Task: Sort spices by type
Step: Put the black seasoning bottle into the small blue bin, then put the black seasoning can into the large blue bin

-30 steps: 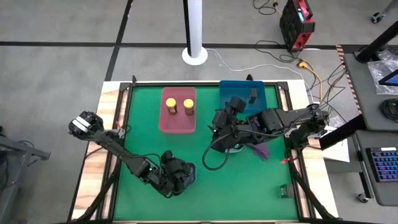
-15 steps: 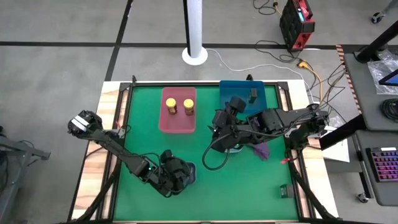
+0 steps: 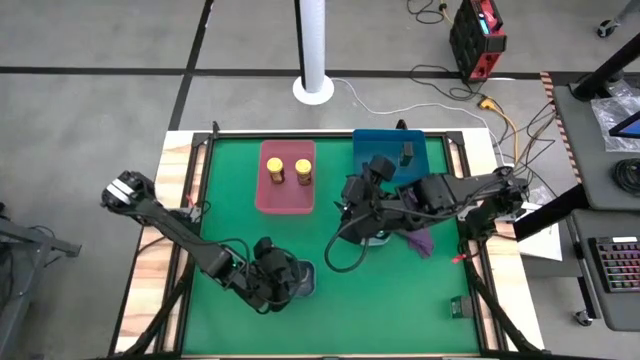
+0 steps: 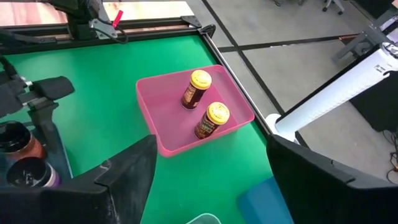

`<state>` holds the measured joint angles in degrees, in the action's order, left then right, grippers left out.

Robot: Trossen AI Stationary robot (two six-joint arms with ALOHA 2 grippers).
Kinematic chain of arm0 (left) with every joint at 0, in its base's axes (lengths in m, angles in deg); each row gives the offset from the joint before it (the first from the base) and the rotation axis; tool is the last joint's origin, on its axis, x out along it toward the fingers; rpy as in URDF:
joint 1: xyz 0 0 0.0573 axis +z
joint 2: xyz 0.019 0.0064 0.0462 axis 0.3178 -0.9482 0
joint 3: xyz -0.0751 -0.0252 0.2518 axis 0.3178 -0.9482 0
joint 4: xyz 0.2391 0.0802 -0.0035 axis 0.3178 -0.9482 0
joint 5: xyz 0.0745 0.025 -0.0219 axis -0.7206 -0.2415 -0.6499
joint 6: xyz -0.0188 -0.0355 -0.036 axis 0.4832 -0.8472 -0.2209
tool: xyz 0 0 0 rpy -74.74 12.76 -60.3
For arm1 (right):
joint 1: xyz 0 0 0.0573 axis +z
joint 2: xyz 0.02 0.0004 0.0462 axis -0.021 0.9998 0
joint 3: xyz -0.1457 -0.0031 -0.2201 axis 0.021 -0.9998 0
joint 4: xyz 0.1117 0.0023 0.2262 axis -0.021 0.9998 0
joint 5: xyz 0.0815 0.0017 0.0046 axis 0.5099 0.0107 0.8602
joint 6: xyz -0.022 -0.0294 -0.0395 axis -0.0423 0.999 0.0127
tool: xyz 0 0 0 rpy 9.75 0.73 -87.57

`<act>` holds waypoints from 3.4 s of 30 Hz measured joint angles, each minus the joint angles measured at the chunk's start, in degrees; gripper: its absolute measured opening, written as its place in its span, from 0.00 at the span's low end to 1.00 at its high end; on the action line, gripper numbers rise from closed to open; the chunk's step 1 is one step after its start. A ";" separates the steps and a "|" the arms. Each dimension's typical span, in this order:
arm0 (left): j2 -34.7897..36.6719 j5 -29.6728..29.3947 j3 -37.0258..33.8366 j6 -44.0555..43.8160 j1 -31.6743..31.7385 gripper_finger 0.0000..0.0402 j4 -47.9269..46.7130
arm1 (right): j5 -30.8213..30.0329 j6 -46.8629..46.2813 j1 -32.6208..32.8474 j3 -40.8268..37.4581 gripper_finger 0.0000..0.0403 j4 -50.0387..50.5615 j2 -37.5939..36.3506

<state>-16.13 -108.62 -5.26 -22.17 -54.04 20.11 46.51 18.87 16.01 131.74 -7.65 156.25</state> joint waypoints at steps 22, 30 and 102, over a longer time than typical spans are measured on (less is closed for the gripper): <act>14.45 2.34 0.06 1.95 0.81 0.71 -6.58 | 9.04 -18.68 -0.91 0.17 0.68 7.08 -5.95; 22.27 -2.38 0.06 1.79 2.97 0.71 -6.78 | 25.84 -37.72 0.09 -1.73 0.66 16.31 -7.03; 27.11 -6.16 0.92 15.89 5.78 0.71 1.74 | 55.25 -107.90 40.00 -76.83 0.27 -26.23 -23.76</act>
<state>10.98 -114.77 -4.34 -6.28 -48.27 21.85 101.76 -89.04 56.01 54.91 -33.88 132.49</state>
